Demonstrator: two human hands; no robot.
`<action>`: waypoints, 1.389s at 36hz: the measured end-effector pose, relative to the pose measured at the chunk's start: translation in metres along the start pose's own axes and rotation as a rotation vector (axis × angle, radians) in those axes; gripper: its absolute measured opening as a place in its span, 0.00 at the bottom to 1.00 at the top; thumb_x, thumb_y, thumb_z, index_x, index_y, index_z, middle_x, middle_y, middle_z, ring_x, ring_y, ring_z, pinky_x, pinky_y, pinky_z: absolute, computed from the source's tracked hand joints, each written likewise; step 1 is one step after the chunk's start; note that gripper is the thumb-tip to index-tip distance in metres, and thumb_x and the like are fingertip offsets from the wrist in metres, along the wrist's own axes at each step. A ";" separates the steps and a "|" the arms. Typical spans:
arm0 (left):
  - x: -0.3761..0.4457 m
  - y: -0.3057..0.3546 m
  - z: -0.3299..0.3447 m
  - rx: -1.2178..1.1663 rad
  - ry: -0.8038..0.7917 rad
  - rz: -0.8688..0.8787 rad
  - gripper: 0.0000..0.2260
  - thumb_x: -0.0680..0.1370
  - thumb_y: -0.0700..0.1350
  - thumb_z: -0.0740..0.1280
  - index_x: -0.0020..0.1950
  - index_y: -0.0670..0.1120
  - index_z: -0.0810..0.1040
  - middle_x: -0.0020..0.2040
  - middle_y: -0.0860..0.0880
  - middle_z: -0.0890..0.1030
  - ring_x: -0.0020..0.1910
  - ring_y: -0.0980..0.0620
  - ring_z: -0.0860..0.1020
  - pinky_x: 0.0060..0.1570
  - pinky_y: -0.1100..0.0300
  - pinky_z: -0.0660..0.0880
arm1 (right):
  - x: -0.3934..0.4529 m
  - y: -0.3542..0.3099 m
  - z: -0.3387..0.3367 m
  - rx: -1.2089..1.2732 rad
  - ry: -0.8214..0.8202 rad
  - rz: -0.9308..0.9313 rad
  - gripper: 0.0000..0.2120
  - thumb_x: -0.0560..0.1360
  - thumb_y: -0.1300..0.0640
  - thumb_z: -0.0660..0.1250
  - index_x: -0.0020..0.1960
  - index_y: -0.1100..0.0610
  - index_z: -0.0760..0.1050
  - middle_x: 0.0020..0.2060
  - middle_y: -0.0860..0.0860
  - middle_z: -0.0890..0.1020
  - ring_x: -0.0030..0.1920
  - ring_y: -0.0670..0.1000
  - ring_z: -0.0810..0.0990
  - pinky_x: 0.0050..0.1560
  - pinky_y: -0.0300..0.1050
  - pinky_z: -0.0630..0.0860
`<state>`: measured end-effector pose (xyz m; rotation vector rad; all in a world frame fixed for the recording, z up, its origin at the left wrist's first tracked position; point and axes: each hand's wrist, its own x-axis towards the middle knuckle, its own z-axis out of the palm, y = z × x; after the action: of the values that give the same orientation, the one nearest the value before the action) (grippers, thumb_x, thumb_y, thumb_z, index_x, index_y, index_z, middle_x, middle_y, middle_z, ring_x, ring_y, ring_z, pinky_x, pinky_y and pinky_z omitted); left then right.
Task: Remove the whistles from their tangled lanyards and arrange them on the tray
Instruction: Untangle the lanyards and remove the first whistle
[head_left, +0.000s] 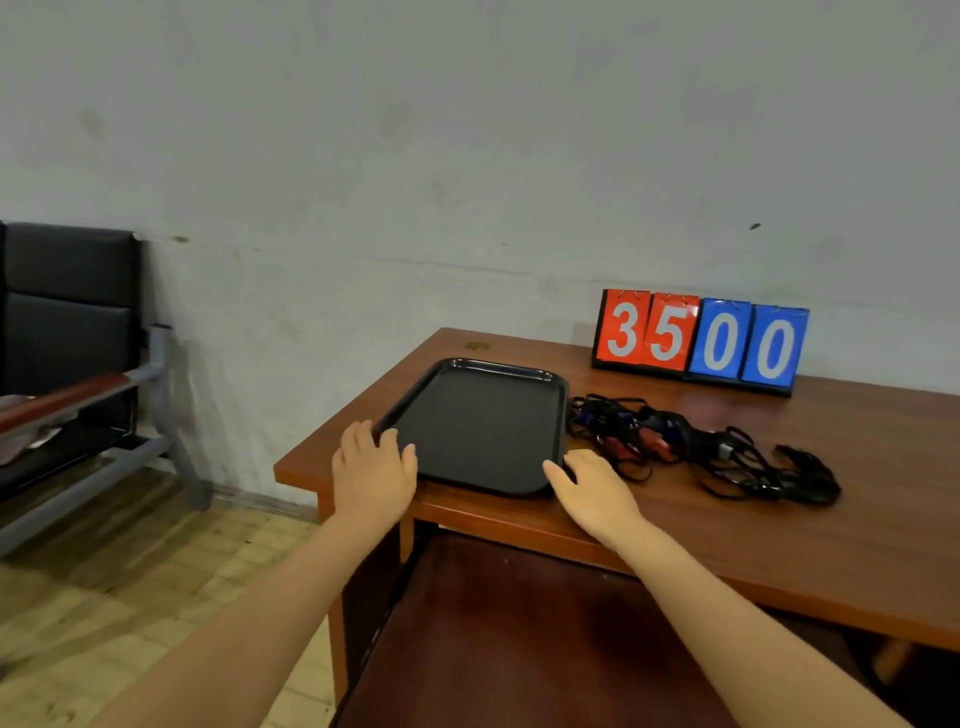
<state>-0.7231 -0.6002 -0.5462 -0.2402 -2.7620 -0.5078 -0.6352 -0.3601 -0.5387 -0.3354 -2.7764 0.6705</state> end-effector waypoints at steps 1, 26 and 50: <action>-0.005 0.005 0.002 0.010 0.021 0.070 0.22 0.83 0.53 0.52 0.75 0.46 0.65 0.76 0.40 0.60 0.77 0.42 0.54 0.74 0.47 0.54 | -0.004 0.004 -0.003 0.017 -0.014 -0.028 0.18 0.81 0.46 0.56 0.60 0.56 0.77 0.58 0.49 0.77 0.60 0.49 0.73 0.57 0.43 0.70; -0.033 0.263 0.058 -0.314 -0.130 0.658 0.13 0.79 0.56 0.62 0.60 0.55 0.77 0.55 0.58 0.78 0.58 0.59 0.72 0.55 0.59 0.74 | -0.019 0.162 -0.098 0.217 0.182 -0.020 0.19 0.79 0.51 0.62 0.70 0.45 0.68 0.47 0.41 0.76 0.47 0.40 0.76 0.47 0.33 0.71; 0.017 0.289 0.103 -0.350 -0.121 0.314 0.17 0.77 0.47 0.66 0.66 0.51 0.73 0.53 0.53 0.79 0.56 0.52 0.75 0.61 0.53 0.72 | 0.023 0.189 -0.097 0.401 0.361 0.246 0.16 0.80 0.48 0.60 0.66 0.51 0.72 0.47 0.43 0.77 0.48 0.43 0.76 0.51 0.40 0.75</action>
<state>-0.7045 -0.2937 -0.5401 -0.7949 -2.6566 -0.9113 -0.5970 -0.1494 -0.5404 -0.6443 -2.2177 1.0806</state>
